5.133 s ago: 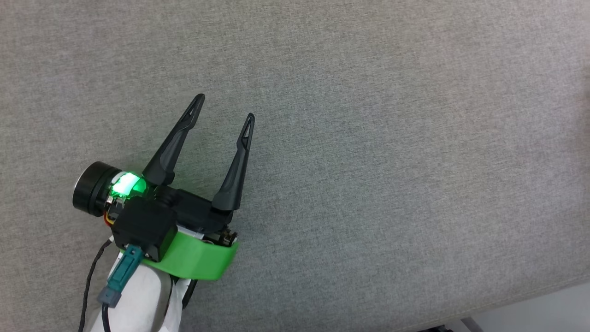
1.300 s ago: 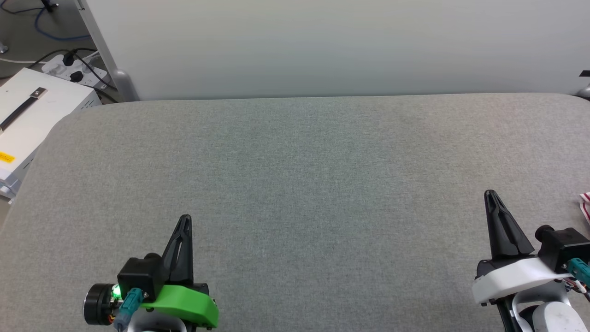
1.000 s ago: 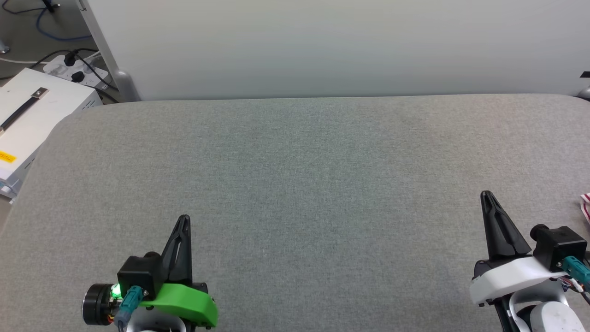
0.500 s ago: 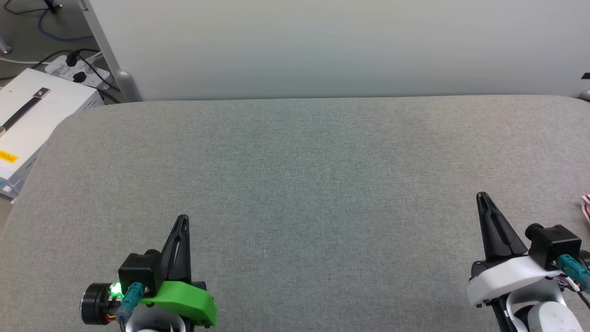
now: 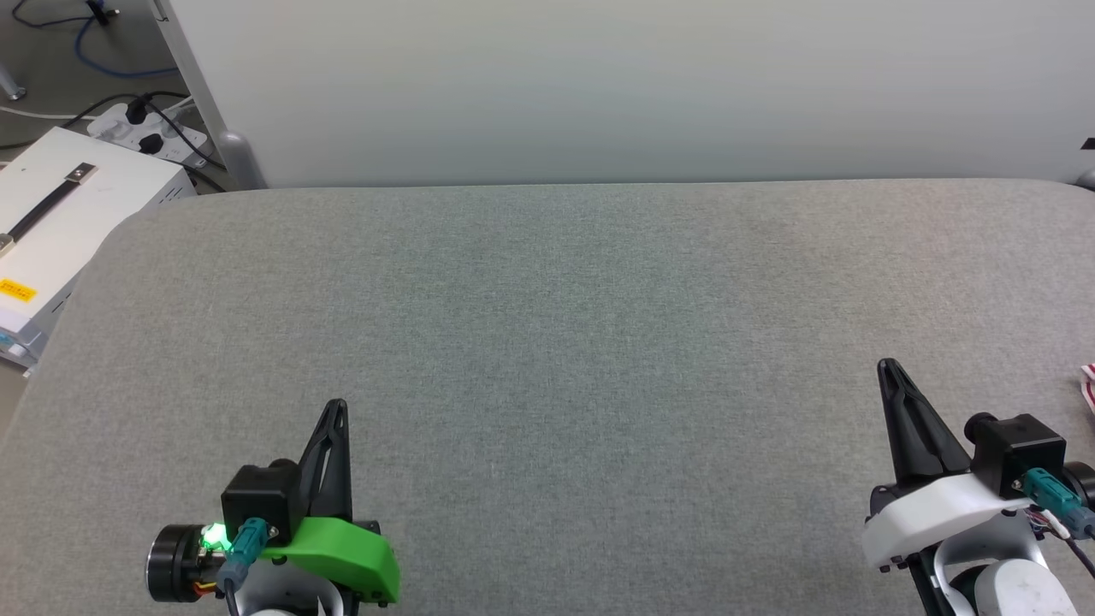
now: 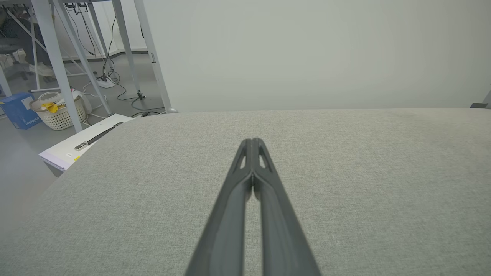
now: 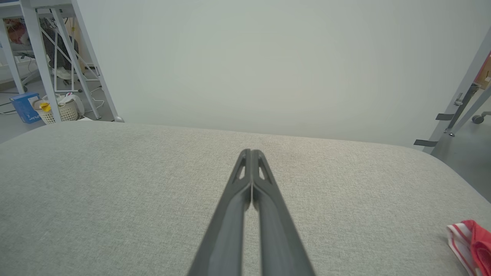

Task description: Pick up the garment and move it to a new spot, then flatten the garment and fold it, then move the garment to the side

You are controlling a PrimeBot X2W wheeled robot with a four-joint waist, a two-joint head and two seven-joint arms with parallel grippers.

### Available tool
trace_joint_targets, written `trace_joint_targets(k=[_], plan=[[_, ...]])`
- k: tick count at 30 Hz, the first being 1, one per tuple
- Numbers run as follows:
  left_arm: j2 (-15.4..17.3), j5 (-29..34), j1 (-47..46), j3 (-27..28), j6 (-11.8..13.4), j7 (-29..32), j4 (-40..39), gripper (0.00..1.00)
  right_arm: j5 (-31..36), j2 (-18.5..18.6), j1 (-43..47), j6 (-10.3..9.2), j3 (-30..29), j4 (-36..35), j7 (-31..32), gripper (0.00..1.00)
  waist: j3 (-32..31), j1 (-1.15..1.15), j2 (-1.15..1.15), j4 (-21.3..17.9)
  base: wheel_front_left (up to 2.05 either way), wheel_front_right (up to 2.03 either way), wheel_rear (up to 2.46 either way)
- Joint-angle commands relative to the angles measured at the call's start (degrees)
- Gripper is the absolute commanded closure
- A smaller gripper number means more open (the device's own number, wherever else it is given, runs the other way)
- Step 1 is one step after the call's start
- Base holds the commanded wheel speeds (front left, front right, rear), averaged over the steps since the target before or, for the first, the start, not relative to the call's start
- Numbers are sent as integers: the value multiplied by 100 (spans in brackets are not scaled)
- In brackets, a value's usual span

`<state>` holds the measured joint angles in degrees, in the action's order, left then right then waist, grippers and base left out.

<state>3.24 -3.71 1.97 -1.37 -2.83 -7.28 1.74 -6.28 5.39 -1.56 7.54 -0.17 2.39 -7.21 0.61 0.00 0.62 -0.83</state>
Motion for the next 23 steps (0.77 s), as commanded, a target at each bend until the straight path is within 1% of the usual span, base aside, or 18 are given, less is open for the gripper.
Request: trace_joint_targets(k=[1, 23], plan=[[-19, 63, -94, 30, 35, 44, -22, 100, 55, -30, 75, -3, 3, -42, 46, 100, -2, 0, -33, 2, 0, 0, 0], [-26, 188, -136, 73, 136, 321, -84, 100, 287, -120, 108, -4, 9, -122, 320, 100, -26, 0, -45, 35, 0, 0, 0]])
